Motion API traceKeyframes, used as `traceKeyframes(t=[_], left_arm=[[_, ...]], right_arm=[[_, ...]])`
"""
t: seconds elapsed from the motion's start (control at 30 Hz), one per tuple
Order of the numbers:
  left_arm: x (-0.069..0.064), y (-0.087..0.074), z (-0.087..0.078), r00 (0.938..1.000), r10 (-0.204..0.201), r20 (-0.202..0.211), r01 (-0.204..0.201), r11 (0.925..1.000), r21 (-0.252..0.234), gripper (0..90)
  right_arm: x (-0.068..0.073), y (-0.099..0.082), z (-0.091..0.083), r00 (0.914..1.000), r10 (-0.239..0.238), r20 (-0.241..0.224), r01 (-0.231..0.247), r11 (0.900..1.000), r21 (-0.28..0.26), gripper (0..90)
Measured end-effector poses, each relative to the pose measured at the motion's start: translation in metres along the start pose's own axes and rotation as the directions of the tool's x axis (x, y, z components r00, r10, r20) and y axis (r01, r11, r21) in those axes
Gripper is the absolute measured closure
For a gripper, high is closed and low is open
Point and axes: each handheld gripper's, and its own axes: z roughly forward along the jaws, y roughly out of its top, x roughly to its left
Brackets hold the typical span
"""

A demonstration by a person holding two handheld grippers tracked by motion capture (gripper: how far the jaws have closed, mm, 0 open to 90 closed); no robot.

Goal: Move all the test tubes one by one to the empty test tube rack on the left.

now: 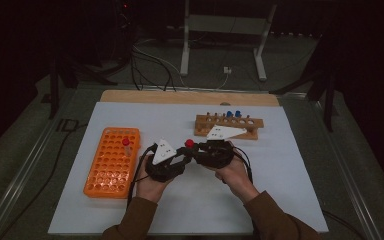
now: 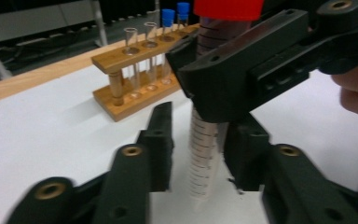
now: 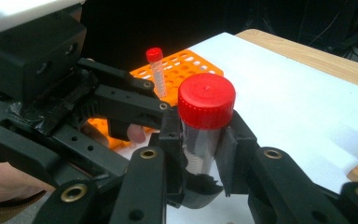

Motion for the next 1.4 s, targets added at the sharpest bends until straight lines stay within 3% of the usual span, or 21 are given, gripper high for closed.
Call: traceKeyframes(t=[0.1,0.23,0.3,0.33,0.43,0.6,0.67,0.77,0.87,1.1,1.4], left_arm=[[0.000,-0.001,0.000,0.9998,0.008,0.017,-0.008,1.0000,0.006,74.5],[0.000,-0.001,0.001,0.9997,0.007,0.023,-0.007,0.9999,0.009,75.4],[0.001,-0.001,0.001,0.9999,0.003,0.017,-0.003,0.9999,0.011,75.5],[0.002,-0.001,0.000,0.9999,-0.003,0.013,0.003,1.0000,0.008,75.5],[0.006,-0.002,-0.003,0.9999,-0.014,-0.002,0.014,0.9999,0.006,75.5],[0.014,-0.005,-0.010,0.9987,-0.038,-0.033,0.038,0.9993,-0.004,75.5],[0.017,-0.007,-0.014,0.9980,-0.044,-0.045,0.044,0.9990,-0.003,75.5],[0.021,-0.009,-0.020,0.9968,-0.052,-0.061,0.051,0.9986,-0.011,75.5],[0.025,-0.010,-0.027,0.9956,-0.055,-0.076,0.054,0.9984,-0.012,75.5],[0.034,-0.016,-0.039,0.9917,-0.077,-0.104,0.075,0.9969,-0.024,75.5],[0.045,-0.022,-0.053,0.9856,-0.092,-0.142,0.087,0.9955,-0.038,75.5]], right_arm=[[0.001,0.000,0.001,1.0000,-0.002,0.003,0.002,1.0000,0.005,73.9],[0.000,0.000,0.001,1.0000,-0.005,-0.001,0.005,1.0000,0.005,72.5],[0.000,0.000,-0.003,0.9995,-0.008,-0.031,0.007,0.9998,-0.017,60.5],[0.000,0.000,-0.003,0.9995,-0.008,-0.031,0.007,0.9998,-0.017,60.5],[-0.002,0.001,-0.010,0.9991,-0.008,-0.042,0.006,0.9991,-0.043,41.4],[-0.009,0.001,-0.023,0.9997,0.018,0.018,-0.017,0.9978,-0.063,18.6],[-0.014,-0.003,-0.032,0.9971,0.013,0.074,-0.008,0.9972,-0.074,13.9],[-0.017,-0.007,-0.037,0.9946,0.017,0.102,-0.009,0.9968,-0.079,9.6],[-0.023,-0.014,-0.044,0.9909,0.028,0.132,-0.018,0.9966,-0.081,6.0],[-0.025,-0.027,-0.060,0.9722,0.028,0.233,-0.006,0.9953,-0.097,2.4],[-0.031,-0.041,-0.073,0.9540,0.046,0.296,-0.012,0.9933,-0.115,1.2]])
